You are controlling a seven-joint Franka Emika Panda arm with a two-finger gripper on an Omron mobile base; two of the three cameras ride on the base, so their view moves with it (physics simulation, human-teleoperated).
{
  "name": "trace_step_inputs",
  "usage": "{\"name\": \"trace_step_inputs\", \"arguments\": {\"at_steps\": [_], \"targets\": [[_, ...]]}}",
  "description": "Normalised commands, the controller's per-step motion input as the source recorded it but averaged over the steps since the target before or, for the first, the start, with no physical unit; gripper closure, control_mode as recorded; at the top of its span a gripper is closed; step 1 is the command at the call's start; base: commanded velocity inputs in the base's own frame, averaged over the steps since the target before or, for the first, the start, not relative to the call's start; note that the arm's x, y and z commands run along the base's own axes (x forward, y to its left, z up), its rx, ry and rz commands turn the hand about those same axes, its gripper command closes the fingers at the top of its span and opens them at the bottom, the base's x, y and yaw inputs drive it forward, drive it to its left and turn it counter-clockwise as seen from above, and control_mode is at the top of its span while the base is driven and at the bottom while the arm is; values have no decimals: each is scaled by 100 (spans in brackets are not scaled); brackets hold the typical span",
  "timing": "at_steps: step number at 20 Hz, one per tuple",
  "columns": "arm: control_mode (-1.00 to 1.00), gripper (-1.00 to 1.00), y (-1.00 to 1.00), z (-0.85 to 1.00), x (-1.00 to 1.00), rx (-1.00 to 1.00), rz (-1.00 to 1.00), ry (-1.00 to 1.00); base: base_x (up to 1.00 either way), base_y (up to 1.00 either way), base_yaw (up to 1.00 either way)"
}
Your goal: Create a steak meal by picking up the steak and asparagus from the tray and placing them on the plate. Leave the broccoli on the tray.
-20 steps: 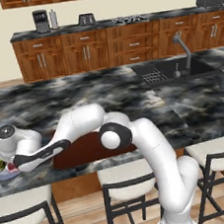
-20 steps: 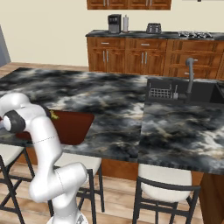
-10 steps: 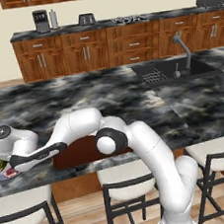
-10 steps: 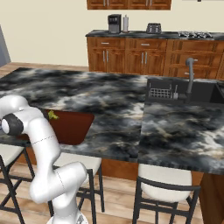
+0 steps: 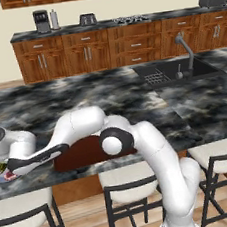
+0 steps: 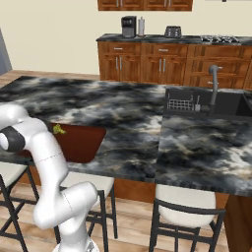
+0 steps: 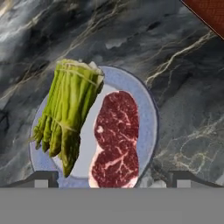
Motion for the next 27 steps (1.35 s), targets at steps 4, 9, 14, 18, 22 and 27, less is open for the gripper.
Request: {"name": "trace_step_inputs", "arguments": {"at_steps": [4,9,14,18,22,27], "targets": [[-100,-100,-74,22,-76,0,-2,-1,0,0,0],[-100,-100,-100,35,-81,2,-1,-3,0,0,0],[-100,-100,-100,76,-49,12,0,-13,0,0,0],[-100,-100,-100,95,-25,18,0,-12,0,0,0],[-100,-100,-100,60,-21,19,1,-7,0,0,0],[-100,-100,-100,4,-1,22,3,0,0,0,0]]}}
